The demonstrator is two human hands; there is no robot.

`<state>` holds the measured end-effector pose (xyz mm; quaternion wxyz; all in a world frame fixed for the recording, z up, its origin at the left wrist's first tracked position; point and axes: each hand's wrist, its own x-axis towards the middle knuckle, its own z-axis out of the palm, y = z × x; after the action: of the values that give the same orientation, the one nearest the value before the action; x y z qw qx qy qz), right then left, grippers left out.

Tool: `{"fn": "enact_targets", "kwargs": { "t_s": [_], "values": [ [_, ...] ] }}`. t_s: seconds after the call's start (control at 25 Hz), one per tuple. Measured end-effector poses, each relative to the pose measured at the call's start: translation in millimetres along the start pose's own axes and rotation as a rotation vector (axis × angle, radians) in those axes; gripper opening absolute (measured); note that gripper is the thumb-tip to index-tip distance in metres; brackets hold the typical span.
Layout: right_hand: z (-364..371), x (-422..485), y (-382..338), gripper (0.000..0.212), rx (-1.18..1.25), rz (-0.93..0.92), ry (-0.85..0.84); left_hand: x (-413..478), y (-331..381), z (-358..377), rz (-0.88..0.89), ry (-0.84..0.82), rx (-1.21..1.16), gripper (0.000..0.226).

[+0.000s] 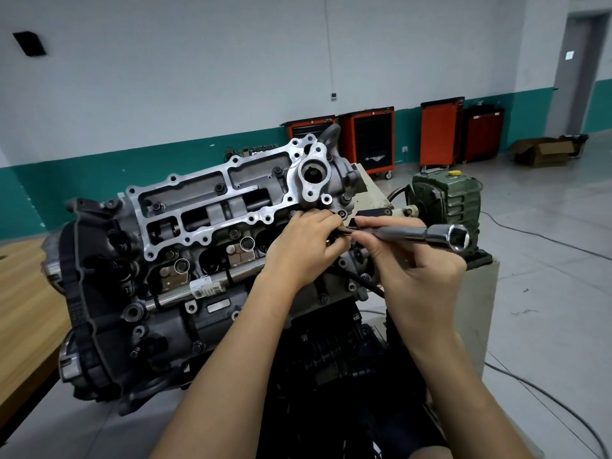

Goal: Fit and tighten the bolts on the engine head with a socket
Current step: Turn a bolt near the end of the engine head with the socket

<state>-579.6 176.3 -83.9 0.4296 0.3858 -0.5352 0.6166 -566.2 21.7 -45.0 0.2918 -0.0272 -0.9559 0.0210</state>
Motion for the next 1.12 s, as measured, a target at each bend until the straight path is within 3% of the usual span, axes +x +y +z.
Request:
{"fn": "enact_targets", "kwargs": {
  "t_s": [0.2,0.48,0.64,0.84,1.0,1.12],
  "values": [
    [2.0,-6.5,-3.0,0.017,0.065,0.023,-0.128,-0.6,-0.4,-1.1,0.003,0.001,-0.019,0.042],
    [0.8,-1.7,-7.0,0.018,0.051,0.054,-0.035,-1.1,0.7,-2.7,-0.004,-0.019,-0.012,0.056],
    [1.6,-4.0,-7.7,0.018,-0.020,-0.024,-0.105,-0.3,-1.4,-1.7,-0.015,-0.005,-0.041,0.031],
    [-2.7,0.8,-5.3,0.018,0.004,0.011,-0.005,-1.9,-0.1,-0.8,-0.006,0.015,-0.040,0.014],
    [0.0,-4.7,-5.3,0.017,0.023,0.003,-0.124,-1.5,-0.9,-1.8,-0.010,-0.007,-0.030,0.031],
    [1.3,-0.6,0.4,0.014,-0.027,-0.049,-0.088,-1.8,1.3,-3.1,-0.016,-0.018,-0.021,0.038]
  ]
}}
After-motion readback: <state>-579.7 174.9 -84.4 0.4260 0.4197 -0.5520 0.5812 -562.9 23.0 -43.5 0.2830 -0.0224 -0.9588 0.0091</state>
